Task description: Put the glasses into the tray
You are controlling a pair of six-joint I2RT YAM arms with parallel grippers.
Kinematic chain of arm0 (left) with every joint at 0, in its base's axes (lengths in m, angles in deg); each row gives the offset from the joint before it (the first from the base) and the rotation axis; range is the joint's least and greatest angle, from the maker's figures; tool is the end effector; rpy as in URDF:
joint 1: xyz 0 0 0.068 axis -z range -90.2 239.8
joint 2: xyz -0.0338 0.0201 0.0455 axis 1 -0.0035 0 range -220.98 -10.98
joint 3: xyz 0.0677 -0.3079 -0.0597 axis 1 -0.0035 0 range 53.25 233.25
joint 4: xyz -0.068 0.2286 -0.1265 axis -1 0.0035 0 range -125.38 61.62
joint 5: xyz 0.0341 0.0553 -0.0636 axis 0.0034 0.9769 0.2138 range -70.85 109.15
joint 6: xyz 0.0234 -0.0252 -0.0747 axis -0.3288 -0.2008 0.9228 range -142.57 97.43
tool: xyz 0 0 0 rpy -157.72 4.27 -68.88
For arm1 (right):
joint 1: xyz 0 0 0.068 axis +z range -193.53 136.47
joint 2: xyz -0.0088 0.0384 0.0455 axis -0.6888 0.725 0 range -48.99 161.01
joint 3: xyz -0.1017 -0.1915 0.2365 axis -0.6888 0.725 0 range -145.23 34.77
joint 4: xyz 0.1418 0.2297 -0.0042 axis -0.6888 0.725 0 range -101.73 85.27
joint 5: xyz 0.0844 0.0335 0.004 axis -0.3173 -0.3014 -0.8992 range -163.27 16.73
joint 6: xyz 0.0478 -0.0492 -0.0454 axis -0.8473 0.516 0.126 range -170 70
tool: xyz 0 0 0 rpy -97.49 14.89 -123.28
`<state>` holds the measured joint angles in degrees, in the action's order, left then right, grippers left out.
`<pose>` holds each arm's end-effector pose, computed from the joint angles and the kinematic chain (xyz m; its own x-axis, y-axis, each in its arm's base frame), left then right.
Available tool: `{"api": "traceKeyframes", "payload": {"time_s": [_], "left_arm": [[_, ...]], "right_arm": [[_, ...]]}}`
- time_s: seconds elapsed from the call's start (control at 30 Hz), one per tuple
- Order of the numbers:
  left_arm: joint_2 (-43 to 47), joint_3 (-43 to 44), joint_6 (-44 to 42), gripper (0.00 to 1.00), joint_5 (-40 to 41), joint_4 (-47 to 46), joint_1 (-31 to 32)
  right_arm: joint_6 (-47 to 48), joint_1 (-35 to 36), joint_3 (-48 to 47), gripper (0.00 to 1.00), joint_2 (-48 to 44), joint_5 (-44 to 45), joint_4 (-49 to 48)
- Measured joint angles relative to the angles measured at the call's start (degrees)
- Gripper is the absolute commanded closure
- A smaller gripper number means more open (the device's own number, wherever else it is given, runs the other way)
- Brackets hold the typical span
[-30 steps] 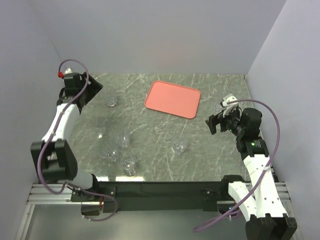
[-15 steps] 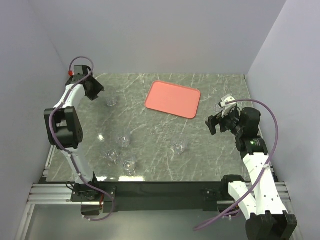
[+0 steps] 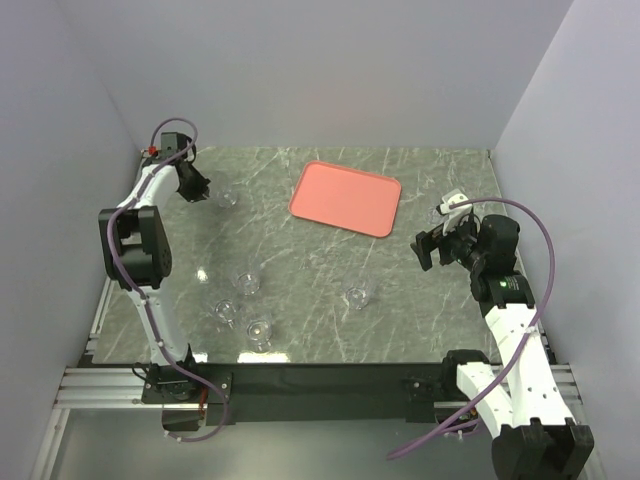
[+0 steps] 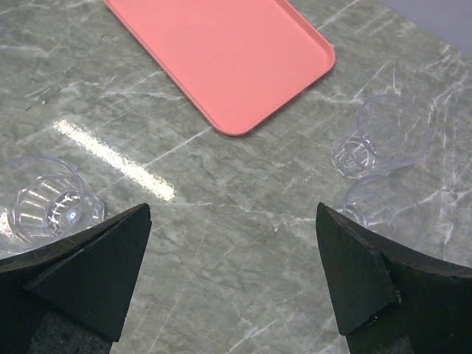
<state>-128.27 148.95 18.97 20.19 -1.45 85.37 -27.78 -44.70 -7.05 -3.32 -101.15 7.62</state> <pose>0.5028 0.0402 0.2344 -0.5572 -0.7082 -0.4336 -0.6104 0.7033 -0.3642 0.1855 0.0298 0.3264 -0.2090 -0.3300 -0.9205 -0.5301 0.8293 -0.1770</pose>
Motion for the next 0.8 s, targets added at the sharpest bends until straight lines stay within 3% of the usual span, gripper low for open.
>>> {"api": "traceKeyframes", "payload": {"time_s": [0.4, 0.8], "left_arm": [[0.2, 0.4, -3.1, 1.00, 3.0, 0.6, 3.7], [1.9, 1.5, -6.6, 1.00, -1.4, -2.8, 12.0]], "right_arm": [[0.0, -0.9, 0.2, 0.02, -0.1, 0.1, 0.0], [0.3, -1.5, 0.2, 0.02, -0.1, -0.3, 0.0]]}}
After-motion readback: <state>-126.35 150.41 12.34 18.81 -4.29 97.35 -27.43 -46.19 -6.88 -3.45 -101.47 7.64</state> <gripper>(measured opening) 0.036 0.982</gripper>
